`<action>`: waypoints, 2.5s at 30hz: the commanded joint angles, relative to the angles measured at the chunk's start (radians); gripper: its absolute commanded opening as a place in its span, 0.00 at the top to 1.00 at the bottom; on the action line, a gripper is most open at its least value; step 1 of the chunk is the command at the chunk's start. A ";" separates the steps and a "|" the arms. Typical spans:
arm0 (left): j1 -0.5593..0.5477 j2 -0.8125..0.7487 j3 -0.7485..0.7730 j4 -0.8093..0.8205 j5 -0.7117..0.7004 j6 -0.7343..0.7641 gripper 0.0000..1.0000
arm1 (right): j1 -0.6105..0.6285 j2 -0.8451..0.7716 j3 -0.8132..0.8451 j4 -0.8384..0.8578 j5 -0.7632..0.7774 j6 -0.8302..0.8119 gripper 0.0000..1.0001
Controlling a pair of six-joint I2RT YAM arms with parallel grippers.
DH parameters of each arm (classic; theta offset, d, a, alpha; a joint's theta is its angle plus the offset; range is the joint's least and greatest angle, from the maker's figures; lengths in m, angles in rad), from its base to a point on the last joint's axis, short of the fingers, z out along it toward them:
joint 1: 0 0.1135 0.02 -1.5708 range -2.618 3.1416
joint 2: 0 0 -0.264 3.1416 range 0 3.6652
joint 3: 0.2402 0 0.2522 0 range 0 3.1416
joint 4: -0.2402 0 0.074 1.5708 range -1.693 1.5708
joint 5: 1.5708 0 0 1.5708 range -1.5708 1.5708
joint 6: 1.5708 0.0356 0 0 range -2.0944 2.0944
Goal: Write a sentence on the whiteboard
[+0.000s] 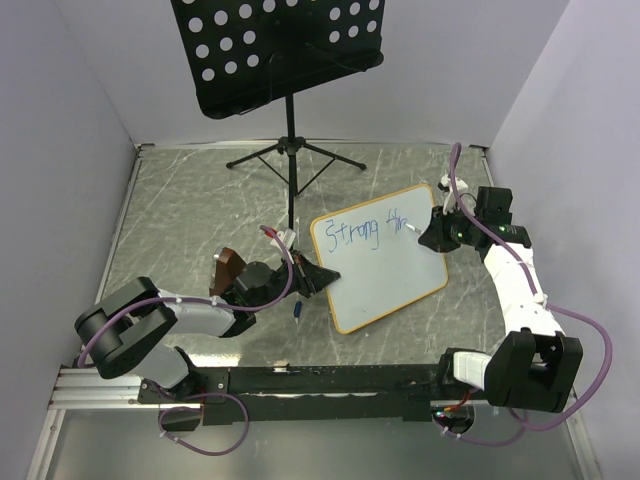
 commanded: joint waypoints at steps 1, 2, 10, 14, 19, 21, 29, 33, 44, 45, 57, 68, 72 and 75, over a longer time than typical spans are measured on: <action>-0.003 -0.001 0.030 0.110 0.041 0.036 0.99 | -0.003 -0.018 0.011 0.010 -0.035 -0.004 1.00; -0.004 0.001 0.030 0.112 0.042 0.034 0.99 | -0.003 -0.014 0.015 0.012 -0.037 -0.003 1.00; -0.003 -0.001 0.030 0.109 0.042 0.034 0.99 | -0.003 0.014 0.055 0.047 -0.017 0.040 1.00; -0.003 -0.002 0.027 0.109 0.041 0.033 0.99 | -0.005 0.014 0.060 0.055 -0.009 0.051 1.00; -0.004 0.001 0.029 0.110 0.044 0.033 0.99 | -0.005 0.008 0.061 0.067 0.000 0.063 1.00; -0.003 -0.001 0.027 0.110 0.041 0.033 0.99 | -0.006 0.002 0.060 0.070 0.001 0.069 1.00; -0.003 -0.007 0.018 0.110 0.035 0.033 0.99 | -0.037 -0.037 0.051 0.078 0.000 0.071 1.00; -0.003 -0.005 0.021 0.110 0.038 0.033 0.99 | -0.045 -0.026 0.044 0.078 0.003 0.068 1.00; -0.003 -0.004 0.027 0.107 0.041 0.034 0.99 | -0.046 -0.012 0.043 0.074 -0.017 0.051 1.00; -0.003 -0.005 0.026 0.107 0.041 0.034 0.99 | -0.045 -0.011 0.043 0.074 -0.019 0.050 1.00; -0.003 -0.007 0.032 0.100 0.042 0.042 0.99 | -0.046 -0.002 0.048 0.073 -0.031 0.042 1.00; -0.003 -0.017 0.023 0.097 0.038 0.039 0.99 | -0.046 -0.008 0.038 0.071 -0.042 0.039 1.00; -0.003 -0.017 0.024 0.095 0.038 0.039 0.99 | -0.045 -0.011 0.032 0.076 -0.046 0.037 1.00; -0.003 -0.016 0.021 0.098 0.038 0.036 0.99 | -0.045 -0.008 0.032 0.073 -0.046 0.034 1.00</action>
